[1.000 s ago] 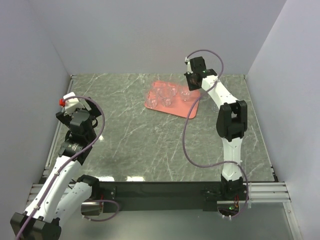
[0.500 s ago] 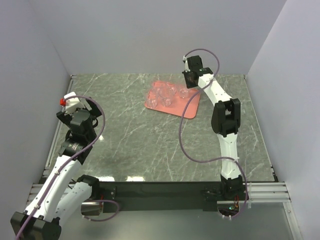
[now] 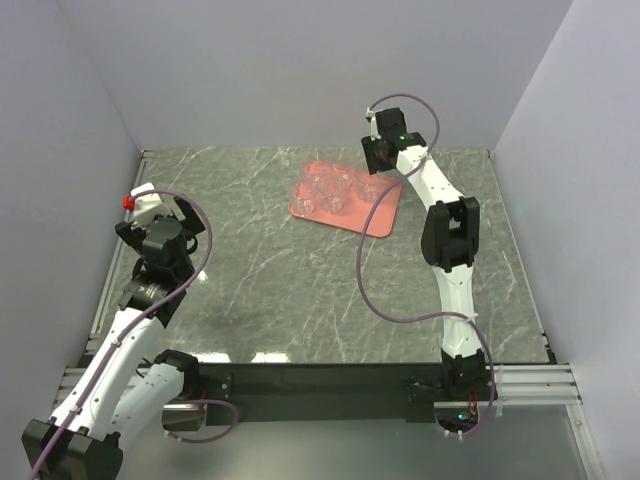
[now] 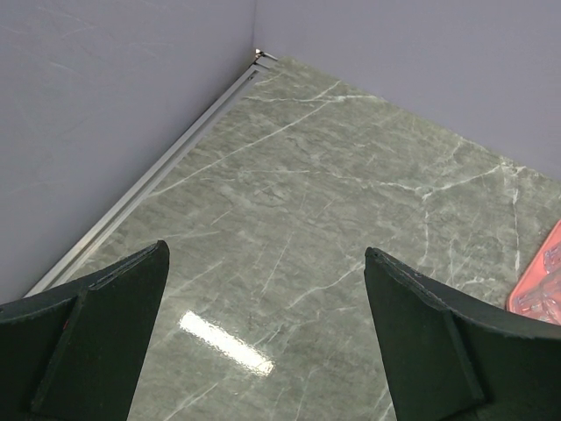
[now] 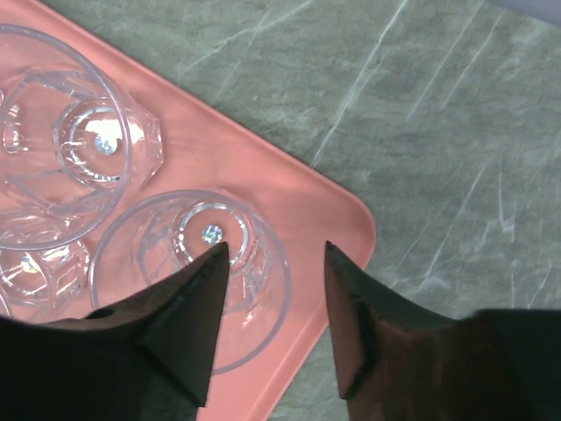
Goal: Place the glasses into the tray
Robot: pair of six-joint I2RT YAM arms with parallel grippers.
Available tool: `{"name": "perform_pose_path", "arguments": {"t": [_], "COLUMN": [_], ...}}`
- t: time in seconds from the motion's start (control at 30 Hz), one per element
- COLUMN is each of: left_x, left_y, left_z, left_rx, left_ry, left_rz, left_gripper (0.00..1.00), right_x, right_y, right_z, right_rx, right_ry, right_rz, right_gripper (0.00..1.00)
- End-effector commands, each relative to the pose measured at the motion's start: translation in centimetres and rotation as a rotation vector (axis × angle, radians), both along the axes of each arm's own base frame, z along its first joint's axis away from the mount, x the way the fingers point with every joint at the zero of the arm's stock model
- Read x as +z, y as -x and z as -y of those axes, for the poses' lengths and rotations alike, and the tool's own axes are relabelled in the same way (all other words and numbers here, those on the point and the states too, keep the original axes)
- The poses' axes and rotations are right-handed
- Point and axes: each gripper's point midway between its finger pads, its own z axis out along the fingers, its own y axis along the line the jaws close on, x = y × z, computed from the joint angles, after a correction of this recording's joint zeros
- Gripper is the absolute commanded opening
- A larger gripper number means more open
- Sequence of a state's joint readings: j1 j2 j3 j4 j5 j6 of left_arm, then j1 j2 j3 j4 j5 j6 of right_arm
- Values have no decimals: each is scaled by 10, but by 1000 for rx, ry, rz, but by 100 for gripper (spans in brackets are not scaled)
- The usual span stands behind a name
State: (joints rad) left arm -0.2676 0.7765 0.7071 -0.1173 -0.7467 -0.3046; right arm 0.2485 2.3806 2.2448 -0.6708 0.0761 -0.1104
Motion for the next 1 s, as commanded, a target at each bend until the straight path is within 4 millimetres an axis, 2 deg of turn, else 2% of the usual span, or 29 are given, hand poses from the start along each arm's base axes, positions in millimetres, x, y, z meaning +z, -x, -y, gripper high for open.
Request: {"name": "perform_pose_path", "arguments": {"t": [0.0,0.07,0.1,0.13,0.17,0.2,0.23,0.27,0.3,0.33,0.37,0.4,0.43,0.47,0.5,0.57,0.6,0.63,0.67,0.73,0.8,0.97], "left_x": [7,8,8,9,8,10,9,10,11,12,12,12,13,13,13,17,16,16,17,17,16,17], "left_y": [-2,-2,-2,-3,-2,-2,-2,-2,-1,-2,-2,-2,-2,-3,-3,-3,-3,-3,-3,-4,-5,-5], "left_z": [1,2,2,3,2,2,4,5,5,6,8,9,11,15,17,24,26,28,29,32,34,37], "left_rx": [-12,-14,-16,-20,-20,-21,-30,-35,-39,-46,-59,-67,-81,-106,-123,-167,-179,-192,-203,-216,-227,-248], "left_ry": [1,1,1,4,3,5,6,6,9,11,12,12,13,10,11,12,11,10,10,13,14,19], "left_rz": [22,22,25,27,25,29,29,31,35,39,38,37,37,36,37,49,49,50,50,50,42,47], "left_gripper": [99,99,99,99,99,99,99,99,99,99,99,99,99,99,99,99,99,99,99,100,99,99], "right_x": [30,42,58,62,81,83,88,106,111,103,119,111,113,123,115,118,110,114,113,107,105,85], "right_y": [-9,-8,-6,-3,0,6,12,20,25,36,45,54,63,71,77,89,94,98,101,107,109,116], "right_z": [2,5,6,8,14,18,14,16,23,19,21,28,26,30,40,50,63,69,71,103,120,164], "right_rx": [14,19,27,36,38,43,97,117,128,184,202,211,253,263,251,253,230,217,215,140,90,-33], "right_ry": [-11,-14,-28,-28,-40,-43,-69,-80,-88,-116,-132,-151,-182,-192,-197,-207,-209,-212,-219,-235,-260,-262], "right_rz": [71,88,111,113,142,134,129,152,150,118,140,111,99,111,88,77,56,62,59,39,22,-48], "right_gripper": [58,60,61,61,61,61,61,61,61,62,62,62,63,63,63,63,63,63,63,63,62,59]}}
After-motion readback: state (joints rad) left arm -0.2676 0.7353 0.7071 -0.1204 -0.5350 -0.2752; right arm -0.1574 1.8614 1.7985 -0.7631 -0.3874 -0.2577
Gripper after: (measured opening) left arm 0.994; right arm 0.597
